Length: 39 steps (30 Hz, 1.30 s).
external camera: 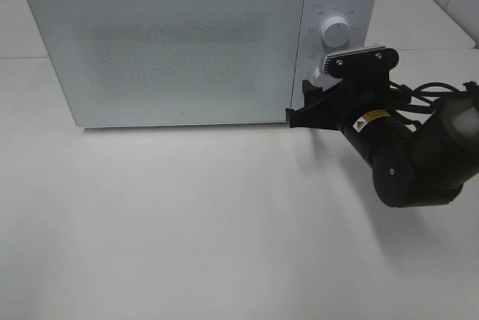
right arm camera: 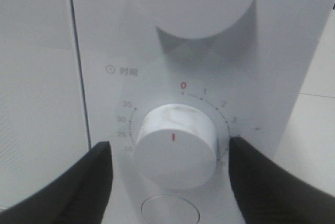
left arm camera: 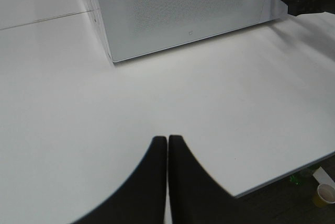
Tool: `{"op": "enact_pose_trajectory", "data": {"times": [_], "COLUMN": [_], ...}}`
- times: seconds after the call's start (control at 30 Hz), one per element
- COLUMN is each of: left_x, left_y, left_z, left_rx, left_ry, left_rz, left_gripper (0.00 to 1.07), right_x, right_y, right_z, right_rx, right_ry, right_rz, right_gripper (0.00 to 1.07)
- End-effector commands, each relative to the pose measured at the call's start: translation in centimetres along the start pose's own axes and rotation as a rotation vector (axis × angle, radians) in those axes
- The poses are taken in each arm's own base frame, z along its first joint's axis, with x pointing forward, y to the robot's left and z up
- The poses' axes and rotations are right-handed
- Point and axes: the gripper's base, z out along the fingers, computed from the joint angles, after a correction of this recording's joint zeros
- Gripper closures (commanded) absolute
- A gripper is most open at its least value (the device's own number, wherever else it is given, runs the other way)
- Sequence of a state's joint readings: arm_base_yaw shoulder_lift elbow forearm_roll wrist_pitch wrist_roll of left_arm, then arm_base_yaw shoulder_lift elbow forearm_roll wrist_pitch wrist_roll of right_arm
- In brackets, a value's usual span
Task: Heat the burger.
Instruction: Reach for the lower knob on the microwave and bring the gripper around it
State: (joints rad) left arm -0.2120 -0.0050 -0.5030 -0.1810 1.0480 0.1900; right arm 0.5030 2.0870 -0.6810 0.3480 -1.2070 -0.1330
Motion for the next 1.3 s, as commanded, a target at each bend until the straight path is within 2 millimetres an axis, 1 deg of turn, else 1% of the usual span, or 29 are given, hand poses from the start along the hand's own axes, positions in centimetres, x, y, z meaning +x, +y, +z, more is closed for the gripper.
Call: {"op": "enact_pose_trajectory", "data": {"times": [0.03, 0.3, 0.57, 0.73, 1.3], "left_x": [0.08, 0.08, 0.08, 0.08, 0.08], "left_y": [-0.07, -0.07, -0.07, -0.07, -0.07], "left_z": [-0.15, -0.15, -0.15, -0.15, -0.15], "left_rx": [0.002, 0.002, 0.002, 0.002, 0.002], "left_ry": [-0.024, -0.024, -0.024, -0.024, -0.024], "left_rz": [-0.005, -0.005, -0.005, -0.005, -0.005], "left_gripper": [1.06, 1.06, 1.06, 1.06, 1.06], "right_x": [-1.88, -2.05, -2.03, -2.14, -2.19], "right_y": [-0.27, -0.25, -0.26, -0.53, -0.46], "right_z": [-0.02, -0.06, -0.08, -0.9, -0.89], "right_rx": [0.02, 0.02, 0.02, 0.022, 0.016], "right_ry": [-0.182, -0.201, -0.2, -0.196, -0.2], "right_rz": [0.006, 0.006, 0.005, 0.003, 0.0], "right_gripper": [0.47, 0.43, 0.43, 0.43, 0.43]}}
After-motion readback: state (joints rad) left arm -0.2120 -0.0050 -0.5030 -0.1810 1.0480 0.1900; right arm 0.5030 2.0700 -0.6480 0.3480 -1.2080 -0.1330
